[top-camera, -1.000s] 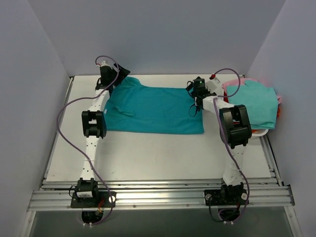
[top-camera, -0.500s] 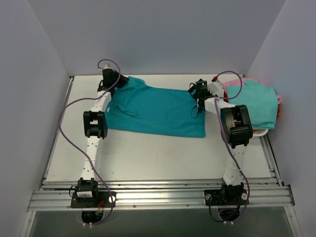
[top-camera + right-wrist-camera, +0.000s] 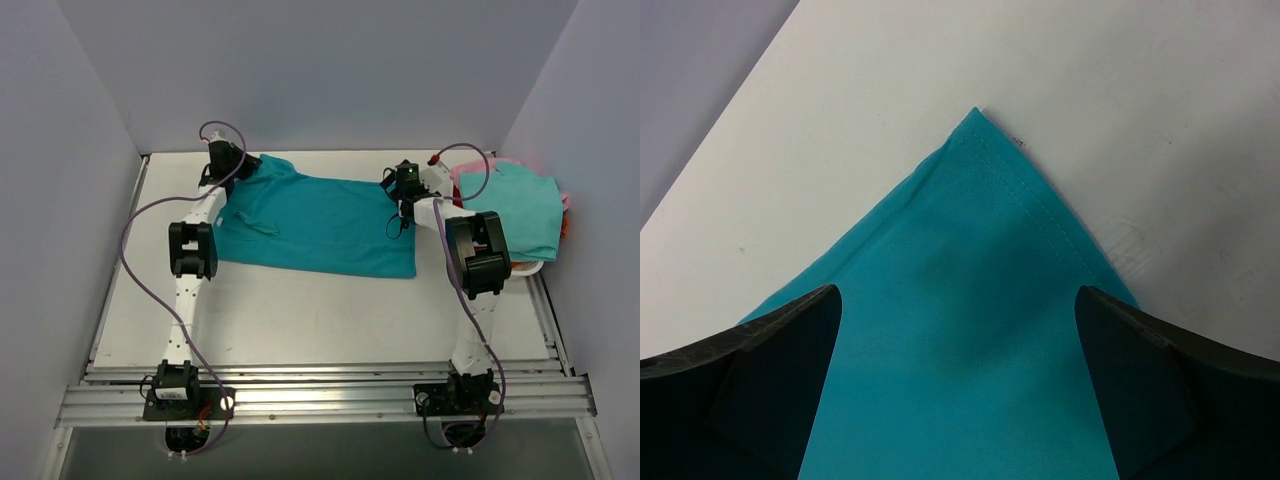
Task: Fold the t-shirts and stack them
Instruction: Grap the side of the flattened tshirt furthest away from the robot with both arms
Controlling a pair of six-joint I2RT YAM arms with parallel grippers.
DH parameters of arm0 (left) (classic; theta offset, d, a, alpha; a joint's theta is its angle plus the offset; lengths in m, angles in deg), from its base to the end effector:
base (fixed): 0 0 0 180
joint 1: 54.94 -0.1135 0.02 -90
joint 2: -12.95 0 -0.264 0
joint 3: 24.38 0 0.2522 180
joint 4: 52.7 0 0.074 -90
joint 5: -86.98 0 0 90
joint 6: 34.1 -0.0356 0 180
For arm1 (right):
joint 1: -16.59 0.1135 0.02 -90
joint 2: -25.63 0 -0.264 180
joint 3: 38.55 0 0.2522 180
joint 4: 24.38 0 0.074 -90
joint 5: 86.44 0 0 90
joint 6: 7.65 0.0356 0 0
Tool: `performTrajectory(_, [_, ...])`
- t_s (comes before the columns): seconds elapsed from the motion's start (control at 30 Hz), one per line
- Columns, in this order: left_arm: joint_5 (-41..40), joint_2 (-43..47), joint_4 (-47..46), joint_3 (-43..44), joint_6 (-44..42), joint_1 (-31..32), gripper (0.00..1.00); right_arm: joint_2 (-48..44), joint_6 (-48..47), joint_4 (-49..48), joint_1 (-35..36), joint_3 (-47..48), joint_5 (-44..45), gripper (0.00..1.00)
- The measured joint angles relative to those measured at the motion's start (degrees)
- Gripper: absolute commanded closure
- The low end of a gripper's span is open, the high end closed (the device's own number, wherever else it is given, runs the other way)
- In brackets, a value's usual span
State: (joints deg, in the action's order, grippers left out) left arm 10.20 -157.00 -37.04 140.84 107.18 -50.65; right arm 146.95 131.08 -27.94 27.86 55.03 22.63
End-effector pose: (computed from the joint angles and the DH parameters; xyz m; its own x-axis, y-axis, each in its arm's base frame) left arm 0.6308 -0.0555 0.1009 -0.4409 -0.7286 -0.5242 -0.0918 0.6175 -0.7812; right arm 0.4717 0.0821 0.1775 -0.1841 0.6876 -0.7023 0.3729 0.7100 0.5974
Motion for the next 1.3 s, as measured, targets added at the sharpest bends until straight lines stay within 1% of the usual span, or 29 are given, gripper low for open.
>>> performTrajectory(0.07, [-1.1, 2.7, -2.6, -5.1, -0.6, 0.1, 0.98, 0.7, -0.7, 0.5, -0.1, 1.1, 0.0, 0.0])
performTrajectory(0.17, [-2.9, 5.9, -3.5, -10.3, -1.7, 0.1, 0.98, 2.1, -2.3, 1.9, -0.2, 3.8, 0.2, 0.0])
performTrajectory(0.33, [-3.6, 6.8, -6.1, -12.9, -1.4, -0.5, 0.98, 5.4, -4.1, 3.6, -1.0, 10.1, 0.4, 0.0])
performTrajectory(0.57, [-4.0, 7.0, -7.3, -13.9, -1.1, -1.1, 0.98, 9.0, -5.4, 6.0, -2.8, 15.3, 0.5, 0.0])
performTrajectory(0.77, [-4.0, 7.1, -7.6, -14.0, -1.1, -1.1, 0.98, 11.0, -5.6, 7.4, -5.3, 16.3, 1.1, 0.01])
performTrajectory(0.87, [-4.0, 7.1, -7.8, -14.1, -1.1, -1.1, 0.98, 12.8, -5.8, 7.2, -5.7, 18.8, 0.8, 0.04])
performTrajectory(0.97, [-4.0, 7.1, -8.0, -14.2, -1.1, -1.1, 0.98, 14.7, -5.7, 6.4, -5.7, 21.4, 0.5, 0.05])
performTrajectory(1.13, [-4.1, 7.1, -8.0, -14.2, -1.2, -1.1, 0.98, 16.1, -5.7, 5.9, -5.4, 23.3, 0.3, 0.07])
performTrajectory(1.23, [-4.2, 7.1, -8.0, -14.2, -1.2, -1.1, 0.98, 16.6, -5.6, 5.8, -4.8, 24.0, 0.4, 0.11])
performTrajectory(1.3, [-4.3, 7.1, -8.0, -14.2, -1.4, -1.1, 0.98, 16.7, -5.5, 5.8, -4.3, 24.1, 0.3, 0.16])
